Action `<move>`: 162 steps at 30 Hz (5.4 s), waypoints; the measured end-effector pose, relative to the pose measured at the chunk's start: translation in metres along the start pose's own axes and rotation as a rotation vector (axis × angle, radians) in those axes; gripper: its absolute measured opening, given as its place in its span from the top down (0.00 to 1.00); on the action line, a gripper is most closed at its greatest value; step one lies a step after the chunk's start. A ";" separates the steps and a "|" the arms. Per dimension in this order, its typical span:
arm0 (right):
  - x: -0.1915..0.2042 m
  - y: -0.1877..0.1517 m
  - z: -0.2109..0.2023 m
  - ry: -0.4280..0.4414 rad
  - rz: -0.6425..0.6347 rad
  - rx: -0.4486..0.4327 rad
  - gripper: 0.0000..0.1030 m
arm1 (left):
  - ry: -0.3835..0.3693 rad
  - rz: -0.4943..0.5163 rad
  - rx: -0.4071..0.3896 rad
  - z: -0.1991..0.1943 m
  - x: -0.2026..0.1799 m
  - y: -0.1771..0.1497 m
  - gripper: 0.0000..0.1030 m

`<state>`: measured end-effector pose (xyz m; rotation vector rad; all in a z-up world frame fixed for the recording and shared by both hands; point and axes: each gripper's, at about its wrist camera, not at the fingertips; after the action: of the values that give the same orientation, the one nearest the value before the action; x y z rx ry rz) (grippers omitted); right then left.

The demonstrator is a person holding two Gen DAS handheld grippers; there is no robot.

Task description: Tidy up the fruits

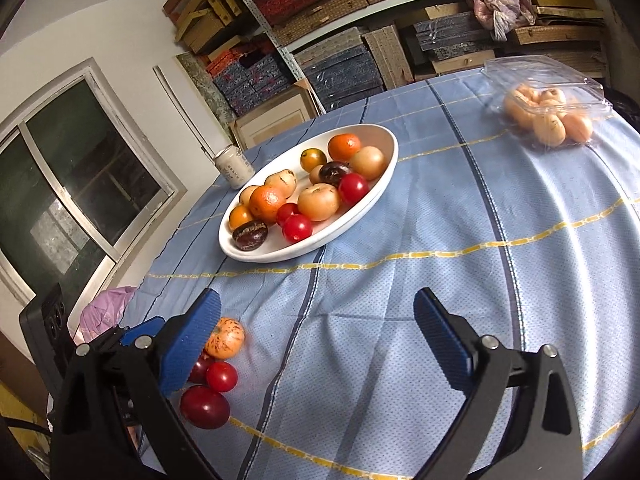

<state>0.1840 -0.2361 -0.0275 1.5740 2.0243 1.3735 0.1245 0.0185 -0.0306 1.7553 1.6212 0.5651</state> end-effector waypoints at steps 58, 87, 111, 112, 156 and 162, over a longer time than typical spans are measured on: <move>0.056 -0.017 0.026 0.134 -0.176 0.145 0.07 | 0.028 -0.044 0.037 0.010 0.031 0.007 0.61; 0.085 -0.026 0.064 0.268 -0.183 0.325 0.66 | 0.022 -0.101 0.037 0.005 0.038 0.010 0.61; 0.088 -0.034 0.069 0.339 -0.159 0.343 0.77 | 0.019 -0.110 0.035 0.004 0.042 0.011 0.60; 0.091 -0.034 0.069 0.342 -0.178 0.353 0.72 | 0.019 -0.111 0.037 0.004 0.042 0.011 0.60; 0.040 0.007 0.027 0.213 -0.061 0.172 0.77 | 0.041 -0.167 0.036 0.020 0.046 0.046 0.61; 0.020 0.067 0.040 0.137 -0.027 0.087 0.77 | 0.015 -0.161 0.026 0.050 0.024 0.097 0.61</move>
<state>0.2458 -0.1995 0.0098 1.5189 2.2046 1.4384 0.2305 0.0323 0.0022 1.6237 1.7688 0.4845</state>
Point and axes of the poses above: each gripper's, at about its wrist camera, not at the fingertips, and z roughly the way its jaws point, x to its left, y to its top, and after that the axes turned 11 degrees about -z, right-handed
